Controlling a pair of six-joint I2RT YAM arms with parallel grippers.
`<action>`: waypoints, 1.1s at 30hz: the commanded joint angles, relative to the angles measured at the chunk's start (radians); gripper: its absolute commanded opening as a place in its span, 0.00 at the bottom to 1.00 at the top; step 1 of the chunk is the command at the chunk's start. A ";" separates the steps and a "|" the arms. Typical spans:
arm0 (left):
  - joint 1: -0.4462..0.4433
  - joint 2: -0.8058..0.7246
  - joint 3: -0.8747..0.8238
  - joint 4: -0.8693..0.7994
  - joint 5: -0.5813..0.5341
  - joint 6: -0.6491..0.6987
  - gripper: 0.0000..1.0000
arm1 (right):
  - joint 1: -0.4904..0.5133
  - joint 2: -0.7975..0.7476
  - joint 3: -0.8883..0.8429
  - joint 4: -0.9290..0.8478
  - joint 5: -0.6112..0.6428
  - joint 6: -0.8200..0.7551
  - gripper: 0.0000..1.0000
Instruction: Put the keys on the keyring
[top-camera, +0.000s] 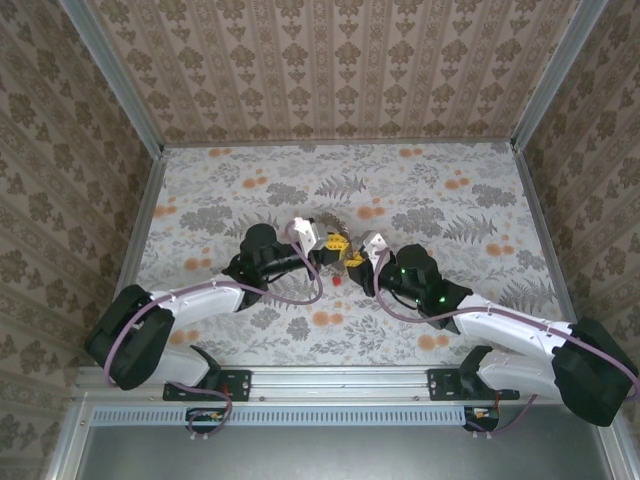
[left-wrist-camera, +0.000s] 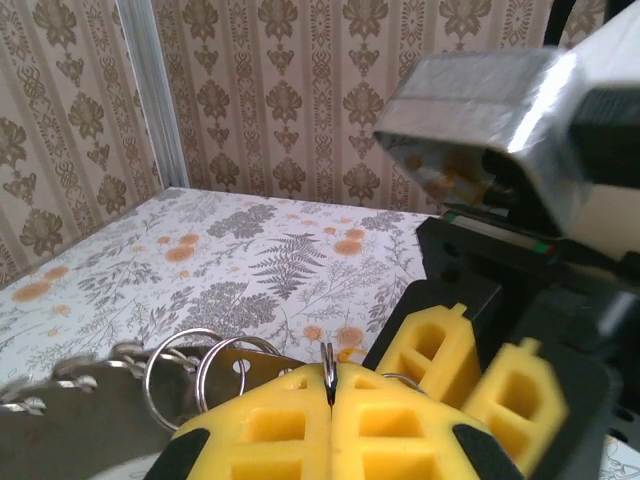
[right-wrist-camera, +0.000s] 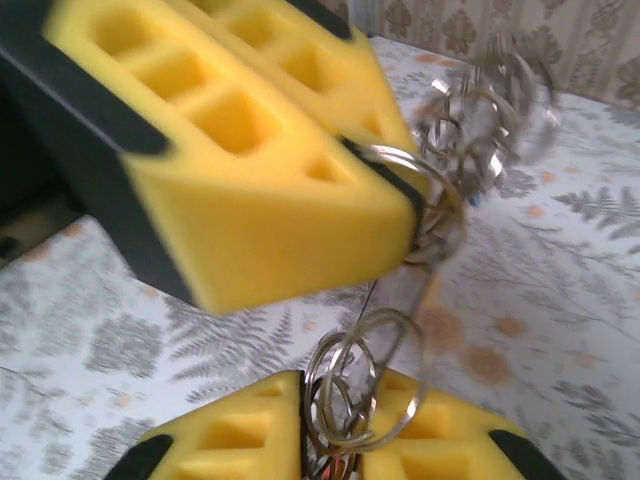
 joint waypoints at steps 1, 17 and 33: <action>-0.014 0.004 -0.002 0.077 -0.018 -0.011 0.00 | 0.034 -0.036 0.003 -0.007 -0.004 -0.092 0.12; -0.034 -0.053 0.007 -0.117 -0.078 0.119 0.00 | 0.088 -0.161 0.031 -0.142 0.052 -0.268 0.00; -0.063 -0.056 0.032 -0.089 -0.215 0.064 0.00 | 0.166 -0.064 0.141 -0.235 0.101 -0.303 0.00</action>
